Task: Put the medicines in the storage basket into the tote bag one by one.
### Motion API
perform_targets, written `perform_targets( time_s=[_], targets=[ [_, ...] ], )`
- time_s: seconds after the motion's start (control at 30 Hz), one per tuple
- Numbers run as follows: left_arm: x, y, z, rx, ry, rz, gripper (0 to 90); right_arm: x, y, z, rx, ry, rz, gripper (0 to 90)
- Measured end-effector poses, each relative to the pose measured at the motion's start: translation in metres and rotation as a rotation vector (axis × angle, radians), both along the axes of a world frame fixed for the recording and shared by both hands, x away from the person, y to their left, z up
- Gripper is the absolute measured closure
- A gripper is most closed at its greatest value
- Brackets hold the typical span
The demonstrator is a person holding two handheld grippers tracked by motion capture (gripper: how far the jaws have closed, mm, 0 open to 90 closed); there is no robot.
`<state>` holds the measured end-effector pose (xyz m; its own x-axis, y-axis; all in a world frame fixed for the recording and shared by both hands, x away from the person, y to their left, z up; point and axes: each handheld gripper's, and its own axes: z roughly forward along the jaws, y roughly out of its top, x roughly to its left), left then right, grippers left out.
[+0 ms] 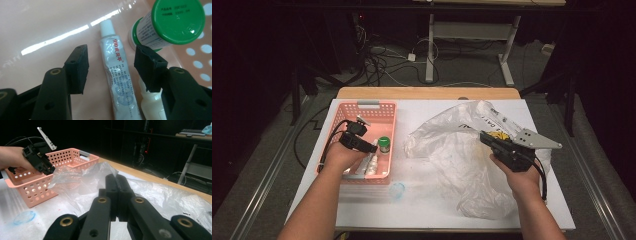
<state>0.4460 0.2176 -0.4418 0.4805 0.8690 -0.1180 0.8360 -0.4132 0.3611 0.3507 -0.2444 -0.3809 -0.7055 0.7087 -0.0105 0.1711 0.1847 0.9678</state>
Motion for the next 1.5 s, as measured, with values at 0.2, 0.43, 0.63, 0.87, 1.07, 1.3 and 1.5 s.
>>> perform_targets(
  time_s=[0.2,0.43,0.63,0.87,1.07,1.3,1.5],
  targets=[
    [0.0021,-0.0051,-0.0037,0.06,0.024,-0.004,49.5,-0.0003,-0.0002,0.0002,0.003,-0.001,-0.001,90.0],
    [0.0034,-0.0066,-0.0076,0.103,0.049,0.004,56.3,-0.0012,-0.0009,0.0006,0.0,-0.002,-0.004,90.0],
    [0.0042,-0.0039,-0.0076,0.095,0.065,0.038,61.3,-0.0013,-0.0011,0.001,-0.001,-0.008,-0.002,90.0],
    [0.0042,-0.0028,-0.0079,0.096,0.06,0.047,65.1,-0.002,-0.0005,0.0012,-0.002,-0.008,0.001,90.0],
    [0.0039,-0.003,-0.0078,0.102,0.054,0.038,65.7,-0.0023,-0.0005,0.0016,-0.005,-0.011,0.001,90.0],
    [0.0037,-0.0032,-0.0073,0.101,0.049,0.039,66.1,-0.0023,-0.0011,0.0019,-0.002,-0.014,0.0,90.0],
    [0.0031,-0.0024,-0.0058,0.099,0.048,0.049,66.1,-0.0027,-0.0024,0.0025,0.004,-0.013,-0.002,90.0]
  ],
)
